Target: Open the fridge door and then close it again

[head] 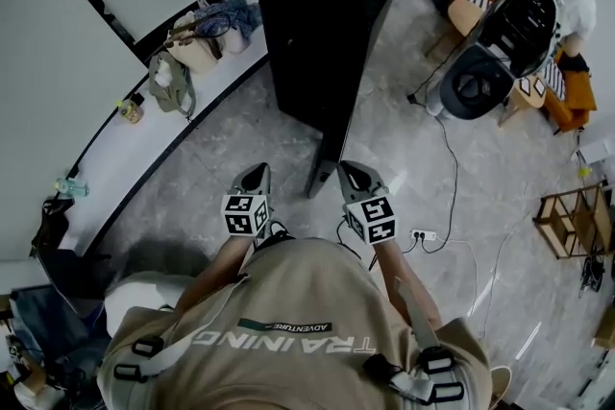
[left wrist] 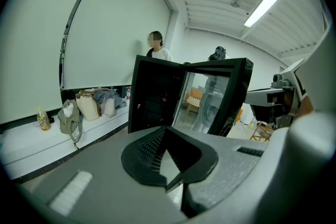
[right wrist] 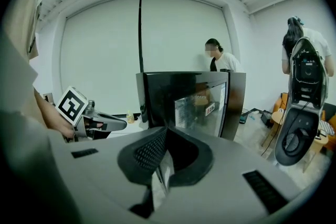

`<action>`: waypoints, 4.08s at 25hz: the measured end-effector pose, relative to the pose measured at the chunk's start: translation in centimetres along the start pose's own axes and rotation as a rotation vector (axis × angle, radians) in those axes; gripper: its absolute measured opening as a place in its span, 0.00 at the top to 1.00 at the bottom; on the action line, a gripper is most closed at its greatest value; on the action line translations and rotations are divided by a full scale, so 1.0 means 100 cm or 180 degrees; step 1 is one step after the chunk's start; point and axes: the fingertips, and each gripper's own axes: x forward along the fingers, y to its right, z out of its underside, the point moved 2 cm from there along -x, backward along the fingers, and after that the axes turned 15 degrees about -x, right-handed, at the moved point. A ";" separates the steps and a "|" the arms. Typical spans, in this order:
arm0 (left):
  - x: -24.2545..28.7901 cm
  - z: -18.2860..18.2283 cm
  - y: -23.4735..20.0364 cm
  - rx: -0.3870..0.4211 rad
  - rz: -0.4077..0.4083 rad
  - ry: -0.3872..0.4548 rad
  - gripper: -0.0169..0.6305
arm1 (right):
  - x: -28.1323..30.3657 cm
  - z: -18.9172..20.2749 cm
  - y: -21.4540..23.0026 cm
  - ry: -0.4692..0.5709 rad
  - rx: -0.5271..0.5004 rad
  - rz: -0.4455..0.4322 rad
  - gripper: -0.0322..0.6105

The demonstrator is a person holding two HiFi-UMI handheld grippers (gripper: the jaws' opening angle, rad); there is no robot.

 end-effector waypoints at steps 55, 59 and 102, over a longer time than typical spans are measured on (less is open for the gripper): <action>-0.034 -0.070 -0.176 -0.0374 -0.0615 0.0246 0.97 | 0.168 -0.090 -0.062 0.0174 -0.0183 -0.0446 0.96; -0.023 -0.082 -0.181 -0.0339 -0.0659 0.0213 0.97 | 0.184 -0.097 -0.063 0.0204 -0.0221 -0.0592 0.96; 0.036 -0.192 -0.270 -0.0602 -0.1015 0.0481 0.97 | 0.341 -0.148 -0.035 0.0326 -0.0175 -0.1086 0.96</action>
